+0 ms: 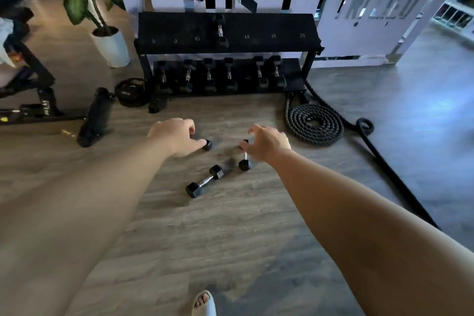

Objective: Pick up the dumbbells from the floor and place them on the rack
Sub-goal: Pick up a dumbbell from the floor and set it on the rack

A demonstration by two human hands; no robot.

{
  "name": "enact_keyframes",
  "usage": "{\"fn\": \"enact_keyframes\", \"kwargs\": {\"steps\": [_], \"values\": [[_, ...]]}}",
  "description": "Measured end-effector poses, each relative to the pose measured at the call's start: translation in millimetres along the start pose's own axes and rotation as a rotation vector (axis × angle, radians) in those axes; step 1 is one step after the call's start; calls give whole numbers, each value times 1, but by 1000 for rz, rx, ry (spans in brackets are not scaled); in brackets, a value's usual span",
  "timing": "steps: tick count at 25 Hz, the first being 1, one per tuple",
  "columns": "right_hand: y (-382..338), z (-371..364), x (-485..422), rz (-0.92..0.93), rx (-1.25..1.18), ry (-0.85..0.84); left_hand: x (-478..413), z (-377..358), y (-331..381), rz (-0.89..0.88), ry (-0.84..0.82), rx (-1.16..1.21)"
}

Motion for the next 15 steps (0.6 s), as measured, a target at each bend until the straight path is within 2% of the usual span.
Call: {"fn": "enact_keyframes", "kwargs": {"steps": [4, 9, 15], "values": [[6, 0, -58, 16, -15, -21, -70, 4, 2, -28, -35, -3], [46, -2, -140, 13, 6, -81, -148, -8, 19, -50, -85, -63], [64, 21, -253, 120, 53, -105, -233, 19, 28, 33, -26, -77]]}}
Point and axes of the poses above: each hand's wrist, its own x-axis away from the middle knuckle, its own z-axis out of the back of the hand, y = z × x, the point moved 4 cm from there along -x, towards the middle knuckle, and after that the axes turned 1 degree about -z, right-handed, at the moved point
